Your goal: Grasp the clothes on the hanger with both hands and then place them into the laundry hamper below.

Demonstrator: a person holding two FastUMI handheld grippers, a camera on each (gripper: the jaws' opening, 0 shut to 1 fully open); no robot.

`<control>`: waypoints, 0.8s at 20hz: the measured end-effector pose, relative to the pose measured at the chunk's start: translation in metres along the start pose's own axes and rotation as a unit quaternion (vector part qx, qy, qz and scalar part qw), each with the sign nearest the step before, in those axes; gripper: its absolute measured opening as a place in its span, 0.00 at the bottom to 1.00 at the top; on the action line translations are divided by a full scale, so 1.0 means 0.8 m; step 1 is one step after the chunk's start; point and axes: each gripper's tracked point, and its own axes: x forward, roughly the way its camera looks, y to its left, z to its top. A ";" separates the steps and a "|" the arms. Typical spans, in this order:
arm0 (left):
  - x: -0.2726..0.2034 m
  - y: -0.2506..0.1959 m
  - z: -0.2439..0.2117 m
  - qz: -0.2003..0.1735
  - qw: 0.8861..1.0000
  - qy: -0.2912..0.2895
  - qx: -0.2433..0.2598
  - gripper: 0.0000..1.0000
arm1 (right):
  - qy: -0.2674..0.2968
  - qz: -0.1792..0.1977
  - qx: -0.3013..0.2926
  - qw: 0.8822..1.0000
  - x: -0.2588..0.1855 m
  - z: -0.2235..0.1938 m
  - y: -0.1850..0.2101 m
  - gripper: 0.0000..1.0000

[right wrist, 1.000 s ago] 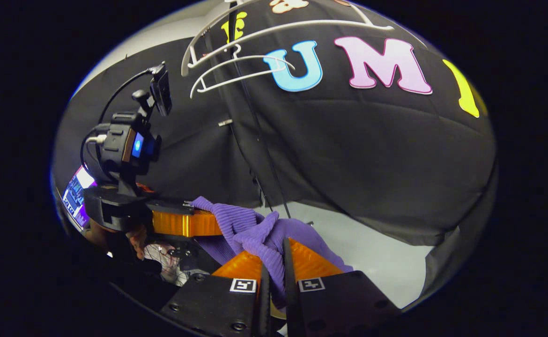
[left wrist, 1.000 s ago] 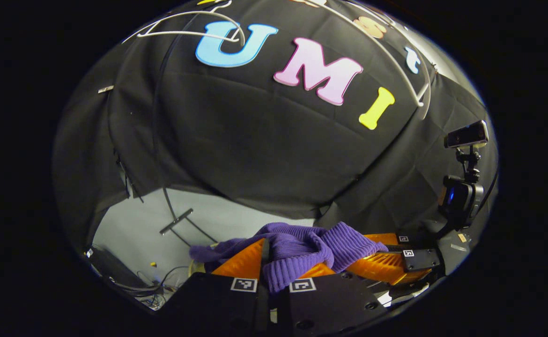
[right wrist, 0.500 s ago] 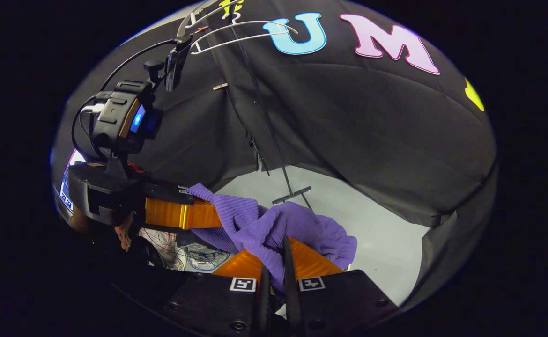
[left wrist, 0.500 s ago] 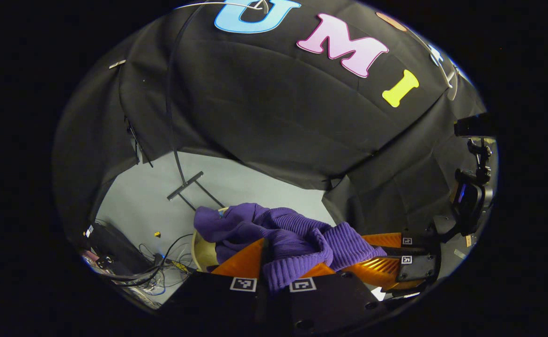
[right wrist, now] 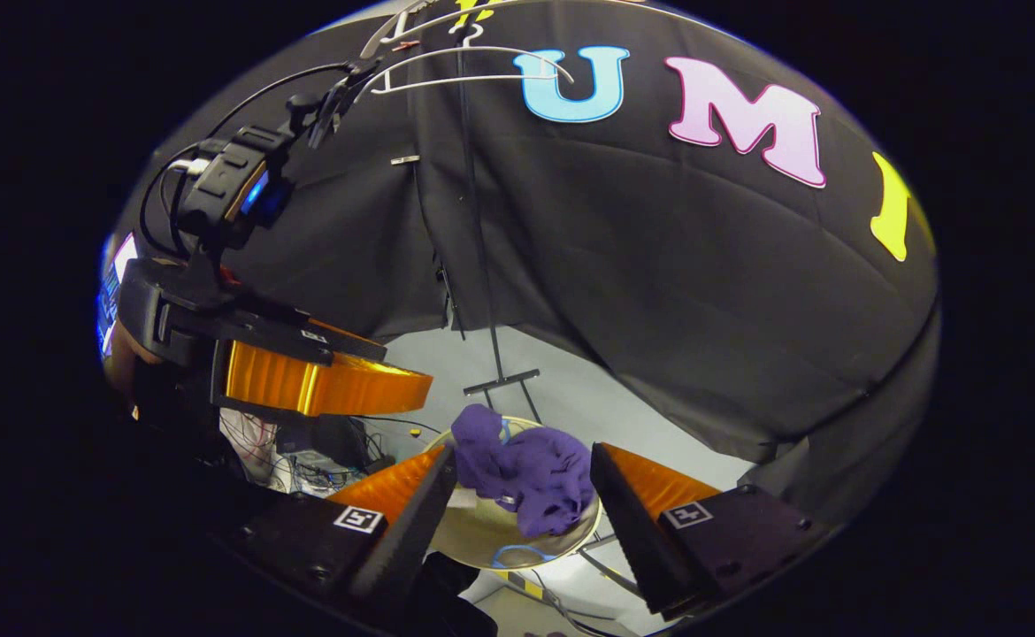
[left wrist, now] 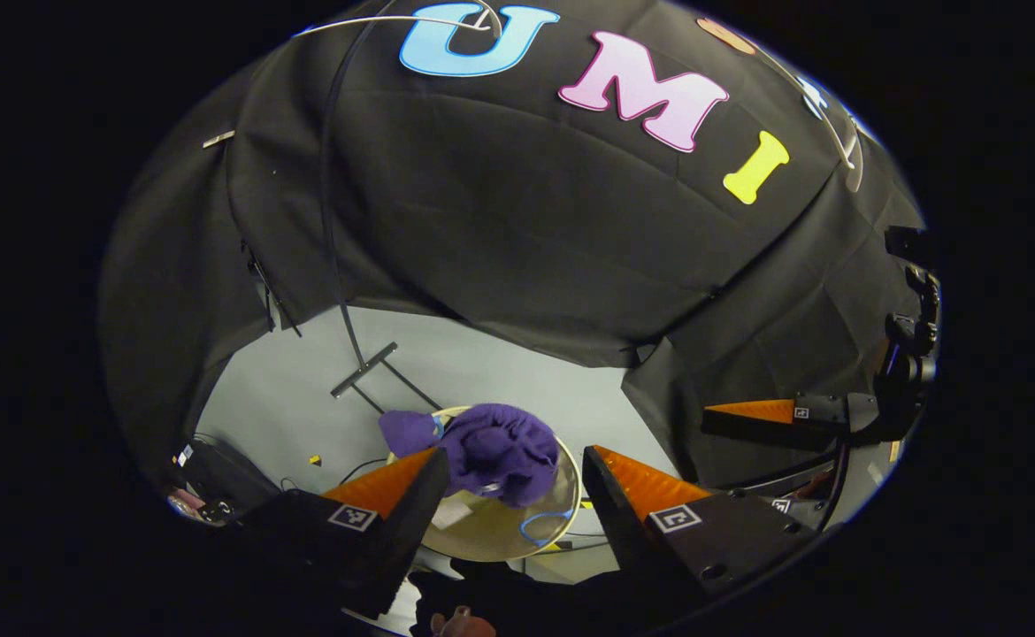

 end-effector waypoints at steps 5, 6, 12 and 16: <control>-0.014 0.002 0.016 -0.010 1.000 -0.029 -0.001 0.95 | -0.011 -0.011 0.011 1.000 -0.008 0.007 -0.005 1.00; -0.019 0.003 0.019 -0.012 0.999 -0.036 -0.001 0.96 | -0.013 -0.014 0.010 1.000 -0.011 0.008 -0.004 1.00; -0.060 0.001 0.039 -0.034 0.996 -0.082 0.019 0.96 | -0.044 -0.035 0.006 0.998 -0.036 0.034 0.019 0.99; -0.103 -0.005 0.048 -0.059 0.991 -0.108 0.047 0.95 | -0.079 -0.062 0.004 0.995 -0.069 0.060 0.044 1.00</control>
